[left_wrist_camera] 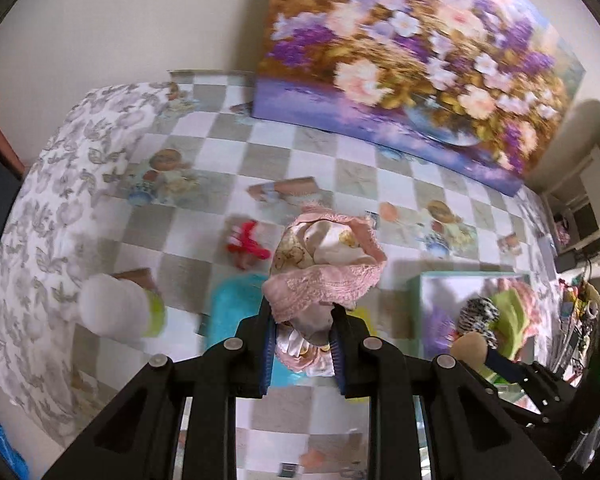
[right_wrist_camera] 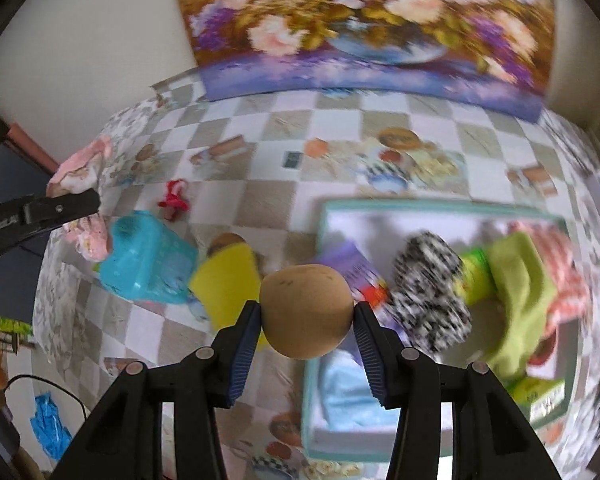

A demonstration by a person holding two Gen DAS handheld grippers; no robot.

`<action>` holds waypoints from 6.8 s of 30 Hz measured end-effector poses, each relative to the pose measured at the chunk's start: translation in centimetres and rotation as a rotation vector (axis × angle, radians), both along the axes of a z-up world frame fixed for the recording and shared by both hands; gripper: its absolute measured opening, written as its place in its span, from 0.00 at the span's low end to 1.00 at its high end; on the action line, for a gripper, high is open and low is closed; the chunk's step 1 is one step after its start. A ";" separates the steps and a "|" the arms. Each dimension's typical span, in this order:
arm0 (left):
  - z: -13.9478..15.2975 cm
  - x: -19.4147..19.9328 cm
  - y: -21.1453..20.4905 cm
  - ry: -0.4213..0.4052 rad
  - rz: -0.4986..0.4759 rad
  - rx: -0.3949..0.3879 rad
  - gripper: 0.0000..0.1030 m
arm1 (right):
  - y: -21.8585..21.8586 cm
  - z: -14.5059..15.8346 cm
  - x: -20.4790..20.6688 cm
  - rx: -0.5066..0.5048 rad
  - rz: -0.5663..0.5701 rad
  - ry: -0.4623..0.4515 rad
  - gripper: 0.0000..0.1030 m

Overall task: Organize soft objects
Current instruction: 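Carry the pink cloth and tan sponge over the white tray with both tools, then release the pink cloth into the tray with the left tool while the right tool releases the tan sponge, then move both open tools back toward the yellow sponge and red plush toy, then grasp the yellow sponge with the right tool, then grasp the red plush toy with the left tool while the right tool holds the yellow sponge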

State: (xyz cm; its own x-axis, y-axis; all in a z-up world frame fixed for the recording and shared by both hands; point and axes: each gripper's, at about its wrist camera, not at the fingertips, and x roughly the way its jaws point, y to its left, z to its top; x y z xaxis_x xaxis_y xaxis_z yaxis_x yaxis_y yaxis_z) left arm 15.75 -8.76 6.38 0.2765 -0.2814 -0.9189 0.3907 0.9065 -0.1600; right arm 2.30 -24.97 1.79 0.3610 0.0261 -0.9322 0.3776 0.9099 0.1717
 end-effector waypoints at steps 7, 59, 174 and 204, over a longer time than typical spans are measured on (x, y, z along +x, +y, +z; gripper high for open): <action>-1.4 -4.4 -3.5 -0.021 -0.055 -0.028 0.24 | -2.6 -0.9 -3.3 0.017 -0.080 0.006 0.49; -7.3 -15.6 -17.3 0.133 -0.381 -0.013 0.57 | -16.2 -1.3 -12.3 0.019 -0.440 -0.001 0.64; -10.1 -2.7 9.1 0.176 0.240 0.069 0.94 | 8.0 -9.1 5.5 -0.018 0.175 0.086 1.00; -10.0 -2.3 8.9 0.165 0.231 0.060 0.94 | 8.2 -7.3 4.2 -0.099 0.195 0.097 0.72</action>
State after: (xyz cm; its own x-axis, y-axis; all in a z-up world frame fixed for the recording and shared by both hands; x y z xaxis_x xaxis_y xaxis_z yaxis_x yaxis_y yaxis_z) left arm 13.43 0.13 -3.60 0.1718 -0.1722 -0.9700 0.1462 0.9782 -0.1478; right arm 6.52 -16.78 -5.53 0.2666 -0.0063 -0.9638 0.2032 0.9779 0.0498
